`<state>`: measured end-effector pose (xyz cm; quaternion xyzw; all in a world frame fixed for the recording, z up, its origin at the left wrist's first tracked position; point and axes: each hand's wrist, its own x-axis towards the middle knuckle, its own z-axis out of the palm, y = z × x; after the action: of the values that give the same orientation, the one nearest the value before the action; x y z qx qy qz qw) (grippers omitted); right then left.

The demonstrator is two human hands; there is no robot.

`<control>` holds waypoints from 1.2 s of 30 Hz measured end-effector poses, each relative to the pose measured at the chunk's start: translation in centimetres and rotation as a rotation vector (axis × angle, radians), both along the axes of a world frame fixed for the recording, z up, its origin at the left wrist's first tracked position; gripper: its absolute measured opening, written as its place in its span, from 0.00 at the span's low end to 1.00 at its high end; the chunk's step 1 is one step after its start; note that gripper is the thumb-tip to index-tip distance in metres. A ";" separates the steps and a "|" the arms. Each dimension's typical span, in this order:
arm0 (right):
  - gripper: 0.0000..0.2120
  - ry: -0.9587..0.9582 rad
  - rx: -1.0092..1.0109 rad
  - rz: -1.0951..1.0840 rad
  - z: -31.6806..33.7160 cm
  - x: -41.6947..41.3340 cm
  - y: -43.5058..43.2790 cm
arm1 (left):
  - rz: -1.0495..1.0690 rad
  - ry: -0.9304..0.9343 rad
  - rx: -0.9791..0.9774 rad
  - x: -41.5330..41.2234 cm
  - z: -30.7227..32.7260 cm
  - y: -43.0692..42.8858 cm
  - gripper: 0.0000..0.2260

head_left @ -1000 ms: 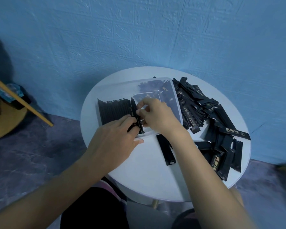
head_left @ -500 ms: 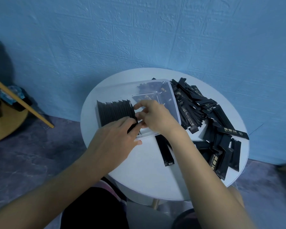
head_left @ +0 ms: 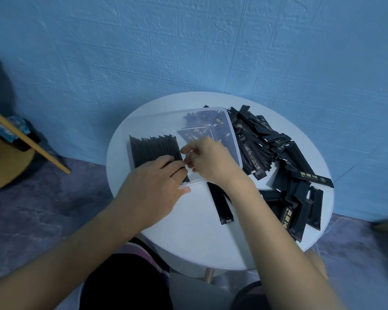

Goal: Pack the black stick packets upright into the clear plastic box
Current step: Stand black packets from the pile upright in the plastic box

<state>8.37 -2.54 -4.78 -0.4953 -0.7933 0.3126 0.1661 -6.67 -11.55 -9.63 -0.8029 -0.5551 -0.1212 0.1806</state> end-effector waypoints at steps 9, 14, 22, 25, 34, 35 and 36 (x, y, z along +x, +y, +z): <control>0.11 0.410 0.107 -0.044 0.3 4.5 -3.4 | 0.015 -0.034 -0.005 -0.4 0.4 0.1 0.22; 0.07 0.248 0.274 -0.204 -0.4 7.2 -6.1 | 0.074 -0.047 -0.005 -1.3 0.4 0.9 0.22; 0.20 -0.392 0.202 -0.219 -2.2 7.0 -7.0 | 0.073 -0.041 -0.012 -1.5 0.1 1.1 0.23; 0.18 -0.409 0.191 -0.206 -2.6 6.3 -6.8 | 0.067 -0.048 -0.002 -1.5 0.1 1.0 0.23; 0.11 -0.353 0.043 -0.121 -2.2 6.0 -5.7 | 0.067 -0.063 -0.003 -1.7 0.0 1.2 0.22; 0.07 -0.344 0.031 -0.101 -2.1 6.3 -5.8 | 0.067 -0.062 0.000 -1.6 0.1 1.2 0.23; 0.03 -0.325 0.028 -0.077 -1.8 6.6 -5.8 | 0.065 -0.060 0.005 -1.6 0.1 1.1 0.23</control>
<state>14.94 -8.31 -6.59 -0.5670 -0.7944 0.2106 0.0546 -8.23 -10.43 -9.54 -0.7799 -0.5859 -0.1405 0.1697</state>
